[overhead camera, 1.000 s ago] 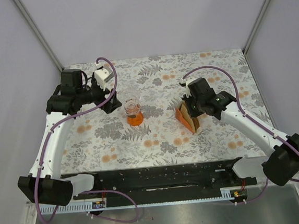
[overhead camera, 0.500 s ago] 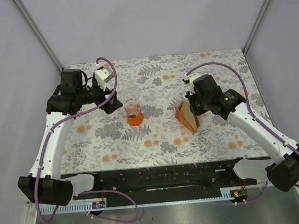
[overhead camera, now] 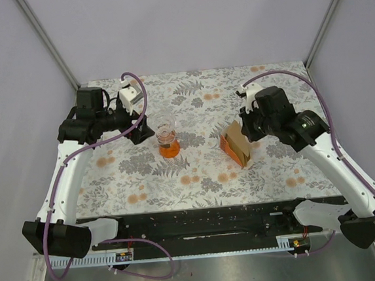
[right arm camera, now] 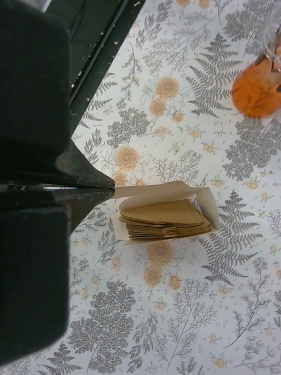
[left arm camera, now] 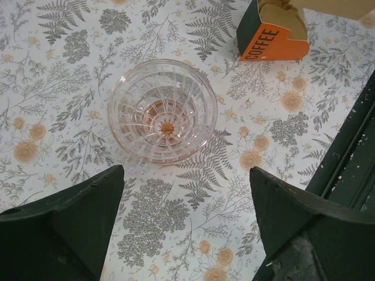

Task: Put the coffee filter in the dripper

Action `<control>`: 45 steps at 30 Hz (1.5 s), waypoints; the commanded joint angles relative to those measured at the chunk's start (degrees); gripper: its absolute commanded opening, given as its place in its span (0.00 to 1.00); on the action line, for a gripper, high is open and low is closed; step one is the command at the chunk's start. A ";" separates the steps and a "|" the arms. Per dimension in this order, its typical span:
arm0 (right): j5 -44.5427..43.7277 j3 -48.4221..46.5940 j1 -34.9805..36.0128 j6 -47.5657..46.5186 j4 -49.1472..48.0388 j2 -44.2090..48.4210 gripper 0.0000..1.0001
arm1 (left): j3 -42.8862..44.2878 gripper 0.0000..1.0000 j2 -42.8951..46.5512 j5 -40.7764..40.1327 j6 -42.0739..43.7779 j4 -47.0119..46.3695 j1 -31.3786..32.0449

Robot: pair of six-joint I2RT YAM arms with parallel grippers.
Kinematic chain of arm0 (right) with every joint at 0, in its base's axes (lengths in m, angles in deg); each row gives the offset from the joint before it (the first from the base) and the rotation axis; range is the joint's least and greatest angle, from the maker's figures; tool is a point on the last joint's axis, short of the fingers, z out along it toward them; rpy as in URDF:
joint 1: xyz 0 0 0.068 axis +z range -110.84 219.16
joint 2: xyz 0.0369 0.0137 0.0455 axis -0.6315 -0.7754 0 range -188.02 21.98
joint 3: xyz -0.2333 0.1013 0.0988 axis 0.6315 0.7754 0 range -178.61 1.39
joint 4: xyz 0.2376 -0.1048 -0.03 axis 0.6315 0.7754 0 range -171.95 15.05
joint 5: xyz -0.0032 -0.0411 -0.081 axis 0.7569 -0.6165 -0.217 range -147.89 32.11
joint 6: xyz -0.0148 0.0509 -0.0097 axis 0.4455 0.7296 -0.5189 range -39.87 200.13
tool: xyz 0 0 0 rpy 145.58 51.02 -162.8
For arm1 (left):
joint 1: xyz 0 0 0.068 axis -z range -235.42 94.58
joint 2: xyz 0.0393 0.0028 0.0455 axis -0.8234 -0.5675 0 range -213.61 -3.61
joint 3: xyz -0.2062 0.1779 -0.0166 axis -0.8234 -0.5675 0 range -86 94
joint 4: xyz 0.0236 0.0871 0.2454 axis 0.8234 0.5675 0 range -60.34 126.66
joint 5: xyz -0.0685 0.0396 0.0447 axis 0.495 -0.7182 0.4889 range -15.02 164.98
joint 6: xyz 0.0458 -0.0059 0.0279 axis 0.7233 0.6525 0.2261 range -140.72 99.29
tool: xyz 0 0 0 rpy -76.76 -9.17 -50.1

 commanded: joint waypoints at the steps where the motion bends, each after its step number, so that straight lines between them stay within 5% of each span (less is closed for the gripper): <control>1: 6.58 -5.22 -0.35 -1.82 1.08 2.85 0.00 | 3.80 0.96 0.52 4.72 1.77 3.31 -0.25; 10: 20.99 -12.25 -0.35 -1.12 -2.68 2.76 0.00 | 9.08 0.98 1.48 14.56 4.32 8.77 1.24; 19: 40.60 -11.82 -0.26 5.82 -17.45 2.15 0.00 | 8.47 0.99 5.08 10.89 3.88 6.58 12.31; 38: 44.83 -14.01 8.35 6.71 -22.47 -3.39 0.00 | 13.56 0.99 0.08 13.69 1.07 0.95 19.97; 39: 44.83 -14.10 8.61 6.44 -22.21 -3.56 0.00 | 13.57 0.96 -0.10 14.39 1.15 0.86 20.05; 45: 44.39 -13.93 8.88 5.39 -21.68 -3.65 0.00 | 13.48 0.23 -0.19 20.98 0.72 0.94 20.32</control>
